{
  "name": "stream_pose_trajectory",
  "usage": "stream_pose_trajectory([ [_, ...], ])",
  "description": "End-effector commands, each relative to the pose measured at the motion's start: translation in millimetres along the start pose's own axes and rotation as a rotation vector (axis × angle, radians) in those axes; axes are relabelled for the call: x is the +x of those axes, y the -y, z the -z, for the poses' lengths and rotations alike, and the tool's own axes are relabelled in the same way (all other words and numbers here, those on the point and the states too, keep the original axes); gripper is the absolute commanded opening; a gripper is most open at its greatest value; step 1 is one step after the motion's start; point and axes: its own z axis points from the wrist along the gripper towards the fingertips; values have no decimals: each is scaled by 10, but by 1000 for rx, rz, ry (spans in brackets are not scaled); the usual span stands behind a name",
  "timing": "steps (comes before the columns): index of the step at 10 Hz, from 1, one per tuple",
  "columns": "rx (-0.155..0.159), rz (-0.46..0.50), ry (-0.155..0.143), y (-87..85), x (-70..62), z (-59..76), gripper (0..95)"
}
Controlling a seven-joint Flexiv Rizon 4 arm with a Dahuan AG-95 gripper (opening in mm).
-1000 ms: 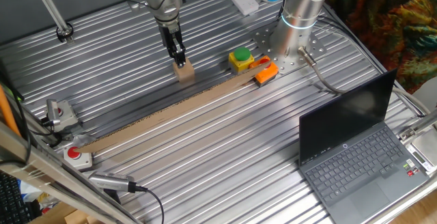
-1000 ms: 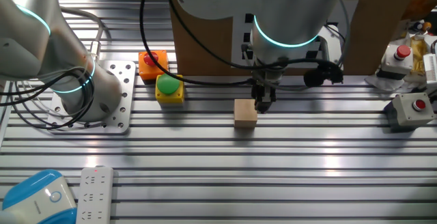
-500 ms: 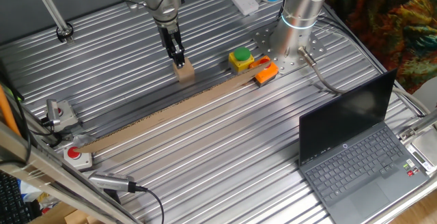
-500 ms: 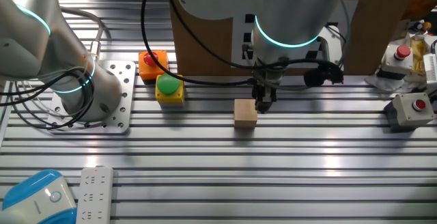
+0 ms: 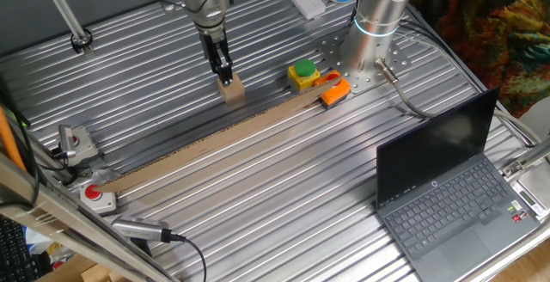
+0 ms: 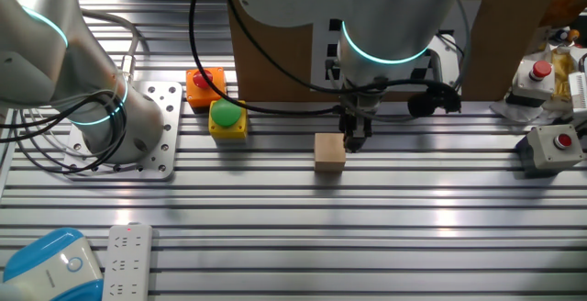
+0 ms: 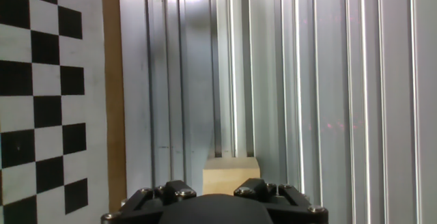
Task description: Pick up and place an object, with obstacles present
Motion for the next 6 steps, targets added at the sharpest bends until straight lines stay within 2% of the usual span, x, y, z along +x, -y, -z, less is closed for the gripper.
stream_pose_trajectory([
  [1, 2, -3, -2, 4, 13, -19, 570],
  [4, 1, -5, 7, -2, 35, -129, 570],
  [5, 2, -5, 7, -3, 44, -164, 380],
  [6, 1, -6, 8, 0, 53, -189, 380],
])
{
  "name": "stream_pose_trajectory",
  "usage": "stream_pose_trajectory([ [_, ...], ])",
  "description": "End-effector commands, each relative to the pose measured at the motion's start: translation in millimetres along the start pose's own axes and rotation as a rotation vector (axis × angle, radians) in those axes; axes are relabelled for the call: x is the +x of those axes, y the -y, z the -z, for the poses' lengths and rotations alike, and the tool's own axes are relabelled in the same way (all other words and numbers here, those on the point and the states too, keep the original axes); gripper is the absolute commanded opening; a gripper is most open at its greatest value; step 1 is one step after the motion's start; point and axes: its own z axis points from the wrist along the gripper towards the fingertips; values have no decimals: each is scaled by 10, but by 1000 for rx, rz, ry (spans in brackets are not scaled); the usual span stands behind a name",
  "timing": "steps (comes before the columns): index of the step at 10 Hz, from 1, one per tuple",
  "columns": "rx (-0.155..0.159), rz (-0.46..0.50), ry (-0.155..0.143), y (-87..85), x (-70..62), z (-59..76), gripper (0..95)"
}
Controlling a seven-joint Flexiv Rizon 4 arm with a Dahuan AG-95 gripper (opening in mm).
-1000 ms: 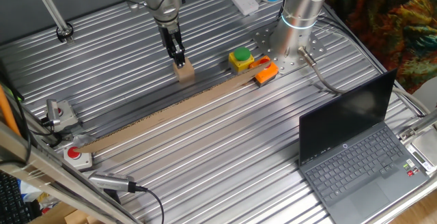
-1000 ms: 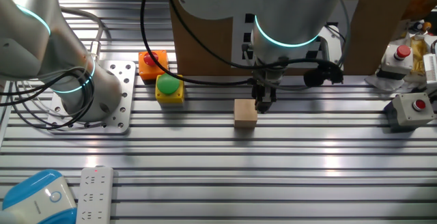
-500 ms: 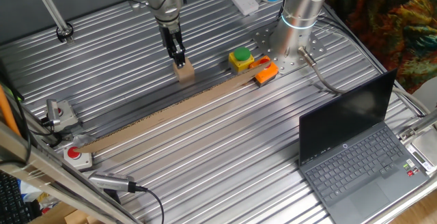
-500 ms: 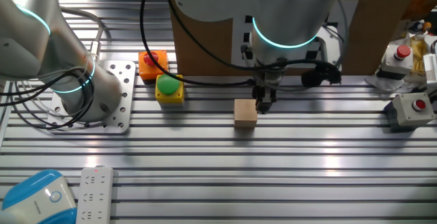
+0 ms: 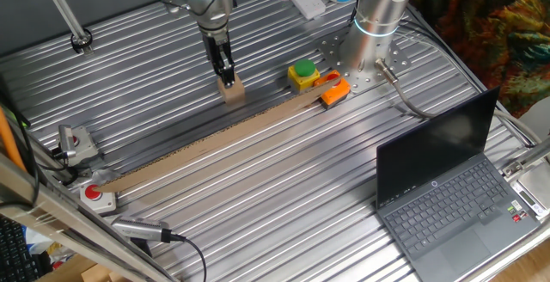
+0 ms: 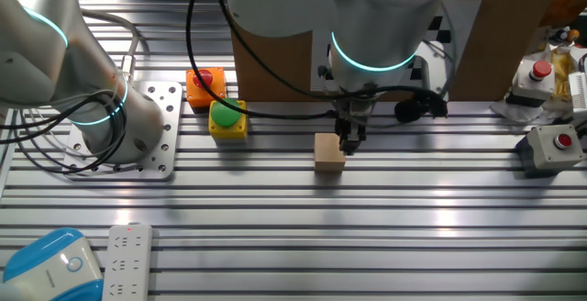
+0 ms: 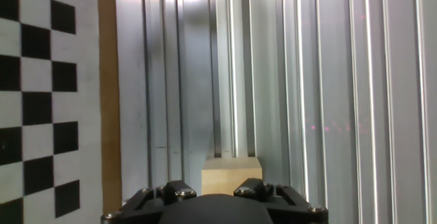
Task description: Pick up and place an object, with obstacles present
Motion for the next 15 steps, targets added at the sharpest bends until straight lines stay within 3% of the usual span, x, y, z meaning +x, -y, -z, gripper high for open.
stream_pose_trajectory([
  [1, -3, -1, 1, 1, 30, -24, 380],
  [10, -3, -12, 20, 0, 90, -188, 380],
  [11, -3, -14, 20, 0, 90, -188, 190],
  [12, -3, -17, 25, 0, 90, -188, 190],
  [13, -3, -20, 32, 0, 90, -188, 0],
  [15, 5, -25, 49, 0, 90, -188, 0],
])
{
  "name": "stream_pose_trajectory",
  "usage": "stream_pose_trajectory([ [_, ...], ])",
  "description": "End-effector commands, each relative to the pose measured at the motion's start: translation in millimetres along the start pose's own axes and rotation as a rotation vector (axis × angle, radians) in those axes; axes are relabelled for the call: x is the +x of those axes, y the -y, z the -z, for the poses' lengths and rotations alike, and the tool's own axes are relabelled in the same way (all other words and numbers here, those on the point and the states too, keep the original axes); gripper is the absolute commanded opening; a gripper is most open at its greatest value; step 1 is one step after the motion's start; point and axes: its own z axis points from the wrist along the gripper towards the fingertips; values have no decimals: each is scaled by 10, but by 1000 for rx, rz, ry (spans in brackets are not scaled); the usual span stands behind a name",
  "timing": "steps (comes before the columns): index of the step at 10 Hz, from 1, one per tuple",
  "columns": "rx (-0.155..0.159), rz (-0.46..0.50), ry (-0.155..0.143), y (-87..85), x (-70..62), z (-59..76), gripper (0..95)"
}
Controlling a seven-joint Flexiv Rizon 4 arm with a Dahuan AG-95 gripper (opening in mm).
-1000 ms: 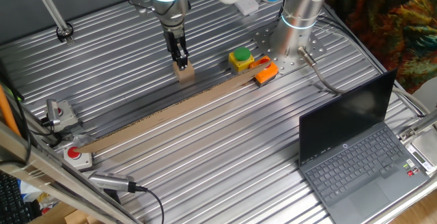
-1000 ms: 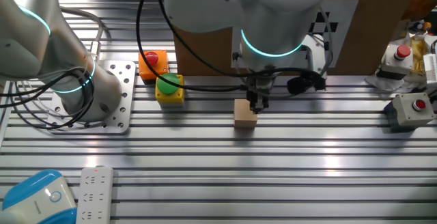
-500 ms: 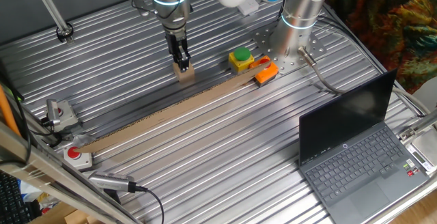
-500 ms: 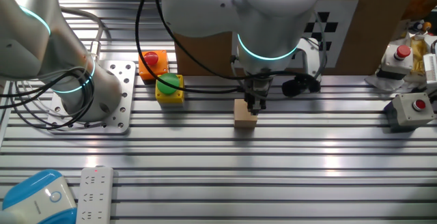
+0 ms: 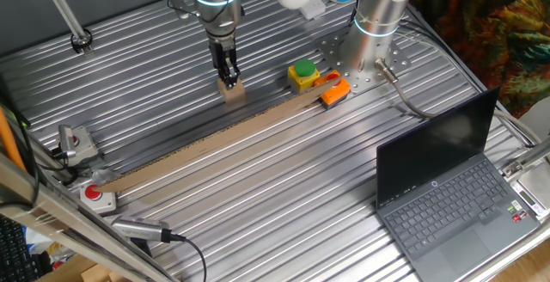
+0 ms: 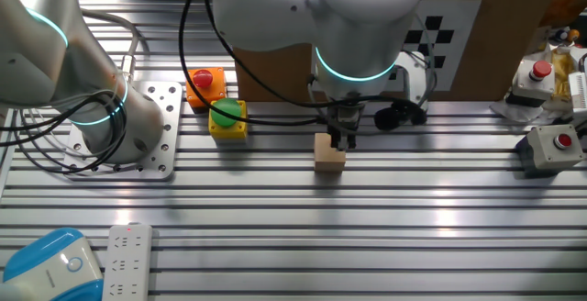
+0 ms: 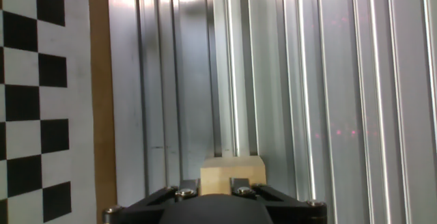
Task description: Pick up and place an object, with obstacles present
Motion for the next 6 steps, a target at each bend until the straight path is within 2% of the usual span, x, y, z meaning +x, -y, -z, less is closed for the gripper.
stream_pose_trajectory([
  [1, 17, 9, 9, 2, 2, 1, 0],
  [6, 21, 21, -10, 2, 2, 1, 0],
])
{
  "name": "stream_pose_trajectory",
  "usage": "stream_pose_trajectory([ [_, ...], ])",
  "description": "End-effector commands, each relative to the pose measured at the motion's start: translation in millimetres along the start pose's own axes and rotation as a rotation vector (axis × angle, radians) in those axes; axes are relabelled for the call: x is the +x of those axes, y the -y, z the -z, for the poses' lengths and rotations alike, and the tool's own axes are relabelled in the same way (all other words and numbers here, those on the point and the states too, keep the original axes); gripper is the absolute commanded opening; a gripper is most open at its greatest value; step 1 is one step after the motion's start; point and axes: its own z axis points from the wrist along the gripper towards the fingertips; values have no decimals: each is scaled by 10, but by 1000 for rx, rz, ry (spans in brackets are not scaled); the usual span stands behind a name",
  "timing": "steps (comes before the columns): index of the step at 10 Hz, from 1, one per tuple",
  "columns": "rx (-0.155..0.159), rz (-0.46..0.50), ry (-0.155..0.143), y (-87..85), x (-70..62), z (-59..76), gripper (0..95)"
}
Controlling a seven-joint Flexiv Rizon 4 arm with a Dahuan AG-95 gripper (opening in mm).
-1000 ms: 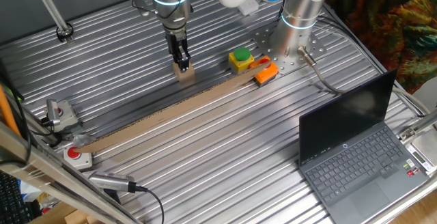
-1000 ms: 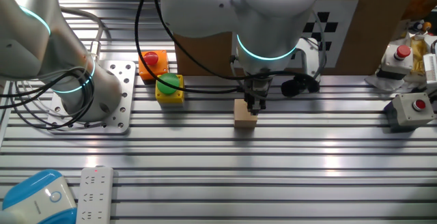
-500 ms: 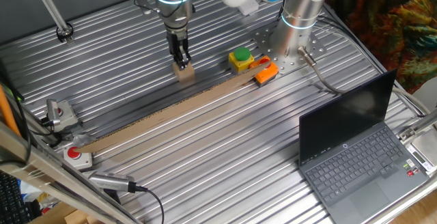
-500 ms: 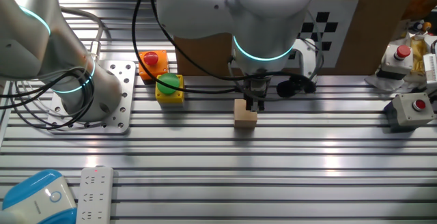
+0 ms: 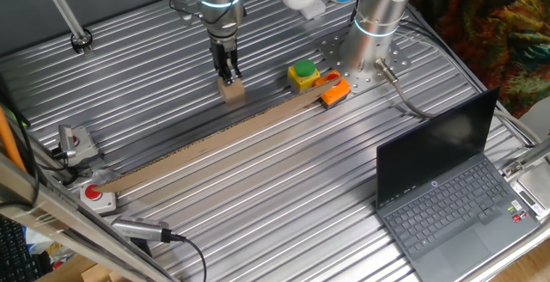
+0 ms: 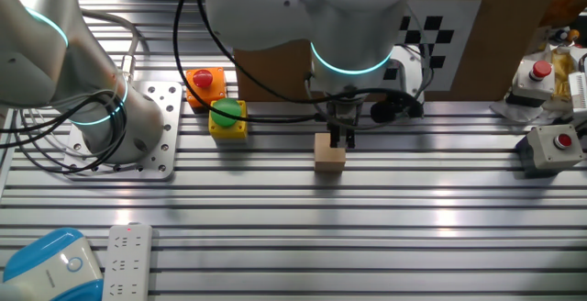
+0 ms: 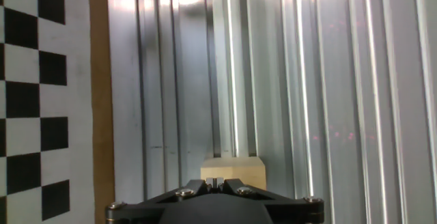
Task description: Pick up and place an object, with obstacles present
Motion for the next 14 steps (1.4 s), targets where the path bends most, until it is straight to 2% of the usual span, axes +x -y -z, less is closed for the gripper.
stream_pose_trajectory([
  [1, 4, 0, -14, 6, 1, 2, 0],
  [4, 7, -9, -30, 6, 1, 2, 0],
  [8, 10, 2, -36, 6, 1, 2, 0],
  [12, -7, -28, -50, 6, 1, 2, 0],
  [14, -13, 10, -54, 6, 1, 2, 0],
])
